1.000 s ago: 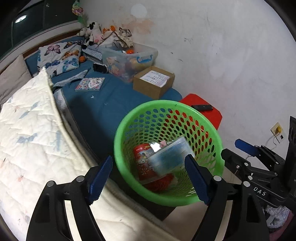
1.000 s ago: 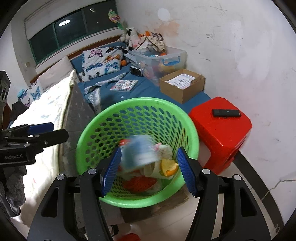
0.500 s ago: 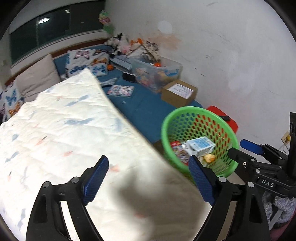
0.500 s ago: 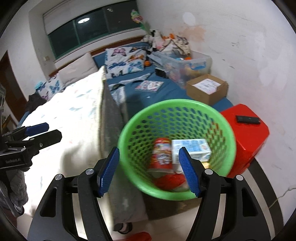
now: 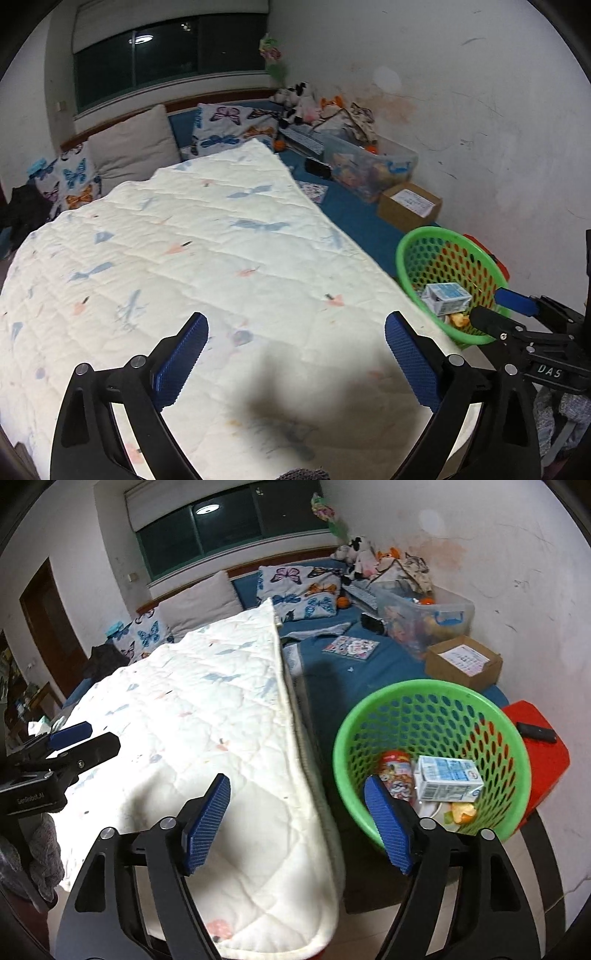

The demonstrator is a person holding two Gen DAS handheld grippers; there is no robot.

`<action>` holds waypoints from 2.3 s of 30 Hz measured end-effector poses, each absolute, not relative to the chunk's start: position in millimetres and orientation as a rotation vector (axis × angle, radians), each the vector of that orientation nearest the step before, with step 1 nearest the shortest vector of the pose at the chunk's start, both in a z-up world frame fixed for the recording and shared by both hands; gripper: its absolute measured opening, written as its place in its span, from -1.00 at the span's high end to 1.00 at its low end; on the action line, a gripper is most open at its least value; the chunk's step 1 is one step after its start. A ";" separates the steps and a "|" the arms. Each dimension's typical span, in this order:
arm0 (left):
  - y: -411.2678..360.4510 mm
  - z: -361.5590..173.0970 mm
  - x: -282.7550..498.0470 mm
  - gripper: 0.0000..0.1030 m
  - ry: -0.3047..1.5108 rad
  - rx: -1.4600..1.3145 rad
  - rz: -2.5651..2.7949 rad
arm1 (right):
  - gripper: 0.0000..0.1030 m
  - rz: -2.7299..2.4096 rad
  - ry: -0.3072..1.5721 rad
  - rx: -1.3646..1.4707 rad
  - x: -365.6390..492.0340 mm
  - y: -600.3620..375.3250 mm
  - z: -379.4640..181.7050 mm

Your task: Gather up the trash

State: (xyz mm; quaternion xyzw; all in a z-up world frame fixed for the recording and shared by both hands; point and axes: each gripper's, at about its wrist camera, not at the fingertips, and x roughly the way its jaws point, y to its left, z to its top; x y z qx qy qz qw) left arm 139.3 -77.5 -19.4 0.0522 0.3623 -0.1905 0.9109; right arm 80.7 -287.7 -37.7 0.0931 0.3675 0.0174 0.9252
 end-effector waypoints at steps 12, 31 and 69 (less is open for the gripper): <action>-45.5 -24.9 129.1 -0.83 0.735 0.079 -0.316 | -0.62 0.044 0.757 0.183 76.5 -268.1 -33.6; -18.1 -28.9 117.9 -0.83 0.736 0.042 -0.251 | -0.64 0.061 0.756 0.134 73.2 -244.4 -31.2; 3.2 -22.0 106.5 -0.83 0.704 0.047 -0.171 | -0.81 0.053 0.744 0.109 69.6 -237.5 -26.0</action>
